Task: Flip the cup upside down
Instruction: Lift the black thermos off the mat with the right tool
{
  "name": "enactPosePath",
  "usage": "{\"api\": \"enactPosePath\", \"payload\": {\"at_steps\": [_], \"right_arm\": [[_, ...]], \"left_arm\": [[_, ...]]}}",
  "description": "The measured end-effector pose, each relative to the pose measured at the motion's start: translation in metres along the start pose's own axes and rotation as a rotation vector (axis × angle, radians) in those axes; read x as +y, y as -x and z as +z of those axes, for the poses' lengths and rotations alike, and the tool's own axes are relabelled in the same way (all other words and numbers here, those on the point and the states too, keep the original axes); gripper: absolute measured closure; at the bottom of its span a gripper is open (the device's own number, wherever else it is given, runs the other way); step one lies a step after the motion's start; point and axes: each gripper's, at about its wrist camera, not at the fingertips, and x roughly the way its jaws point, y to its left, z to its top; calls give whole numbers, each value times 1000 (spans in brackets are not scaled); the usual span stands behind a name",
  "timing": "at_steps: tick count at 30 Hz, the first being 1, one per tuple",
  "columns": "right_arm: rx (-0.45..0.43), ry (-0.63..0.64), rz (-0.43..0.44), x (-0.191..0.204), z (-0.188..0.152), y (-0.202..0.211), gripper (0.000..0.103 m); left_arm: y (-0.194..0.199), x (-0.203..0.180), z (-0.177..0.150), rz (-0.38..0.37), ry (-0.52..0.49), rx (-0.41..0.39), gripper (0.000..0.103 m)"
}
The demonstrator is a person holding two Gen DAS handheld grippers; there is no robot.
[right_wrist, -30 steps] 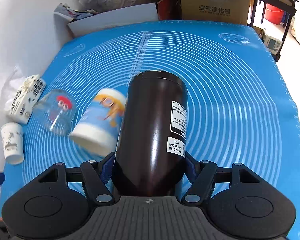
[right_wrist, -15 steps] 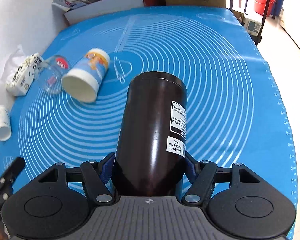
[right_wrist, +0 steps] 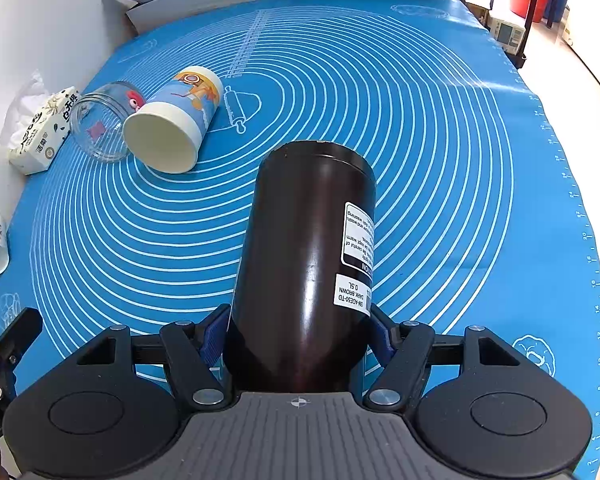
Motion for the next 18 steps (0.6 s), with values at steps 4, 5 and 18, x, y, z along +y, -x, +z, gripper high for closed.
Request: {"api": "enactPosePath", "payload": {"at_steps": [4, 5, 18], "right_arm": [[2, 7, 5, -2, 1, 2, 27], [-1, 6, 18, -3, 0, 4, 26], [-72, 28, 63, -16, -19, 38, 13]], "left_arm": [[3, -4, 0, 0, -9, 2, 0], [4, -5, 0, 0, -11, 2, 0], [25, -28, 9, -18, -22, -17, 0]]}}
